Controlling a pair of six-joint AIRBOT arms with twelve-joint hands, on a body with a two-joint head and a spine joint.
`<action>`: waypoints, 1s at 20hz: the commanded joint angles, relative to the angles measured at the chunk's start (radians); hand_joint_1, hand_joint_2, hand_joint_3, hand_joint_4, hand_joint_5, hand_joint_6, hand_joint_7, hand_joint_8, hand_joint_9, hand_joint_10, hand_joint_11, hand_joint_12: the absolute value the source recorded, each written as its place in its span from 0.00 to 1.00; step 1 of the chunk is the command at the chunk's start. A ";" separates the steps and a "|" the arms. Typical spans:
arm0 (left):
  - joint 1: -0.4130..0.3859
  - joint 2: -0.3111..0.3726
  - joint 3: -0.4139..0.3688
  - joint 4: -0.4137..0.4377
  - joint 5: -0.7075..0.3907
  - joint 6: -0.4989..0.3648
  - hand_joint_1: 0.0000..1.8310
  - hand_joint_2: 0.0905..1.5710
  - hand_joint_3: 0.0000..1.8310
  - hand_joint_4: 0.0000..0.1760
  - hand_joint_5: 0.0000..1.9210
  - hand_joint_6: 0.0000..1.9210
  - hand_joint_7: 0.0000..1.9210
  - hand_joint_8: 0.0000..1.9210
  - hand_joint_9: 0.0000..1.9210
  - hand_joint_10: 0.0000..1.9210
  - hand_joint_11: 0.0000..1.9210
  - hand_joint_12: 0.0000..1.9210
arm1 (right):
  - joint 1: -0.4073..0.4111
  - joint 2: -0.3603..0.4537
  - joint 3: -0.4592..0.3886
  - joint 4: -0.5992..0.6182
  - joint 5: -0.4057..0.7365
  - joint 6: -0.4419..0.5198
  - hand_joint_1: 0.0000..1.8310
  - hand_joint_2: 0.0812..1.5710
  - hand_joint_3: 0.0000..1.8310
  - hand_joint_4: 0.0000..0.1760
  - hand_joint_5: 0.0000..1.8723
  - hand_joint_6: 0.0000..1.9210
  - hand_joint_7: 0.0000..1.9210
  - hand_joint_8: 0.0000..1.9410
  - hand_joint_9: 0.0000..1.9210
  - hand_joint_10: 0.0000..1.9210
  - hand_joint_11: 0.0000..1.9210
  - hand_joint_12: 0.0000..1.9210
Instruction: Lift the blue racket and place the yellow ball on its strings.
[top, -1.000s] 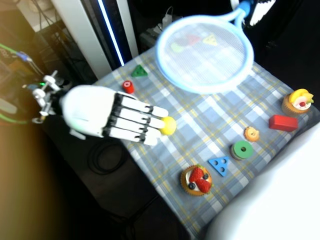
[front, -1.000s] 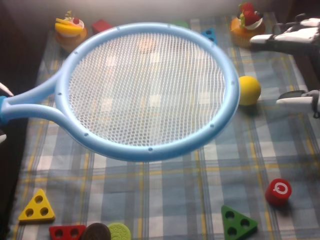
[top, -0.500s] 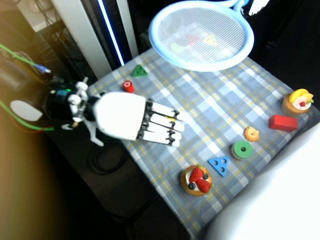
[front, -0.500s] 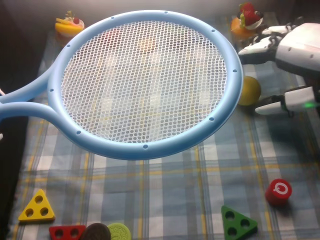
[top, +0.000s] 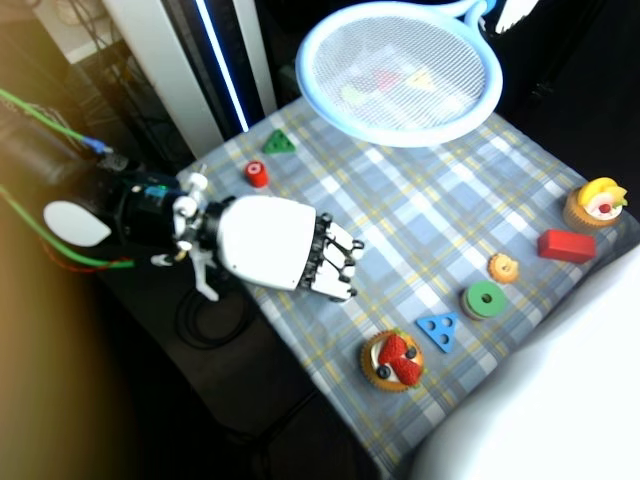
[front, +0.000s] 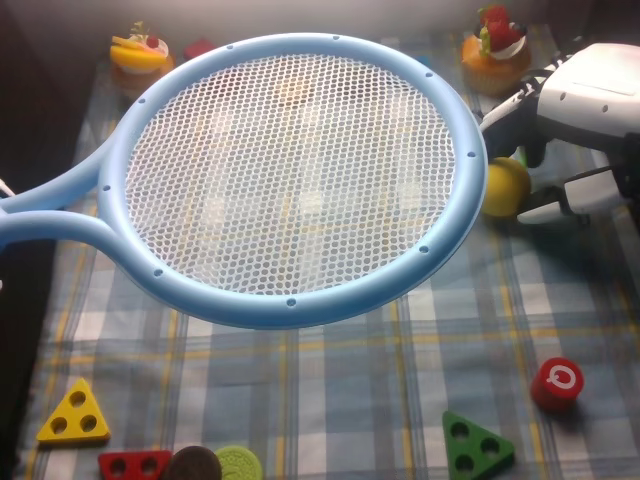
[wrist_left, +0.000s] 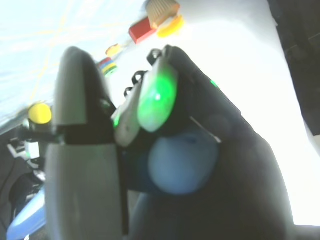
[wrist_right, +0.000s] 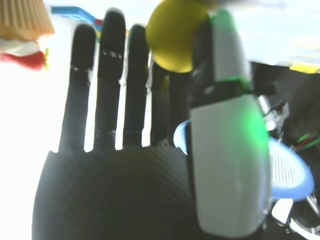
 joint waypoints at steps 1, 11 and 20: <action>-0.004 0.000 0.008 0.015 -0.108 -0.005 0.82 0.69 0.00 1.00 0.67 1.00 0.81 1.00 0.89 1.00 0.87 1.00 | 0.012 0.006 -0.006 0.030 0.105 0.004 0.75 0.69 0.00 0.00 0.49 0.55 0.52 0.45 0.48 0.64 0.37 0.67; -0.052 -0.032 0.082 0.010 0.021 -0.005 0.82 0.73 0.00 1.00 0.58 1.00 0.75 1.00 0.87 1.00 0.87 1.00 | 0.033 0.131 -0.085 0.121 0.365 0.004 0.73 0.74 0.00 0.00 0.48 0.53 0.44 0.65 0.38 0.74 0.22 0.73; -0.139 -0.070 0.133 0.051 0.098 0.019 0.83 0.76 0.00 0.98 0.59 1.00 0.75 1.00 0.85 1.00 0.86 1.00 | 0.256 0.094 -0.096 -0.178 0.364 0.104 0.74 0.69 0.00 0.00 0.50 0.51 0.54 0.50 0.45 0.61 0.32 0.56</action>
